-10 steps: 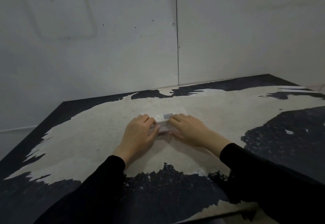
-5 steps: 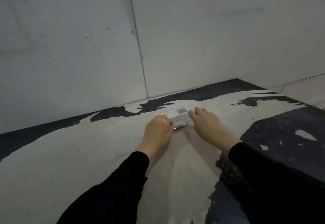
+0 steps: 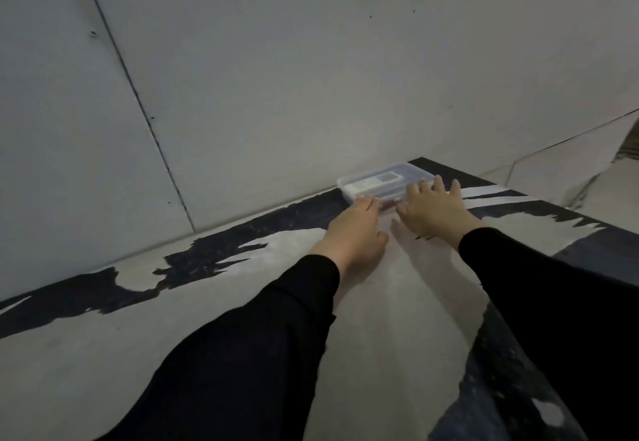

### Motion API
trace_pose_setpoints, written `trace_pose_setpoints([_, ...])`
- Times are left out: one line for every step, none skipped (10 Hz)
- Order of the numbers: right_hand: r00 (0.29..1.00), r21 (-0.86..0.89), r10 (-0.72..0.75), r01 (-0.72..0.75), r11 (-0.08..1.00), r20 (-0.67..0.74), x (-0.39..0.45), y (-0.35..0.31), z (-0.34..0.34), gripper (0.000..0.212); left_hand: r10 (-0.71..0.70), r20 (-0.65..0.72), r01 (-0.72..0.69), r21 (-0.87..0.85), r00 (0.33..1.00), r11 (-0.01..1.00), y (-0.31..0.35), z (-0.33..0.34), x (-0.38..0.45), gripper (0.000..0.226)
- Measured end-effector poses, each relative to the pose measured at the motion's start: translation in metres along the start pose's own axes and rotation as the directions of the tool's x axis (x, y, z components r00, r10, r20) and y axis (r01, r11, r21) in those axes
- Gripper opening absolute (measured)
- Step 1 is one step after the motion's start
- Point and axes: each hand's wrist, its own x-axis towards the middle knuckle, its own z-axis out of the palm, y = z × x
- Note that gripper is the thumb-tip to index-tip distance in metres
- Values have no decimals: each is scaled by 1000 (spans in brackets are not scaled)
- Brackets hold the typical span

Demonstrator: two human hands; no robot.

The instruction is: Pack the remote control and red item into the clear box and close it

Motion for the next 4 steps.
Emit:
trace_pose_setpoints([999,9,37,-37,999,8,20,3,-3,61,24,50,-26,34,998,999,1,2,19,69])
trace_pose_setpoints([997,41,75,-76,996,20,30,4,-4,63,23,155,-43,123,988,991,-1,1,24,71])
trace_pose_setpoints([995,90,82,-77,993,-52,27,1,3,61,-1,148,-20,139,989,990,-9,-1,12,71])
trace_pose_setpoints([982,97,31,-13,995,-185,15,-9,12,57,-40,90,23,179,995,984,-21,-10,-10,71])
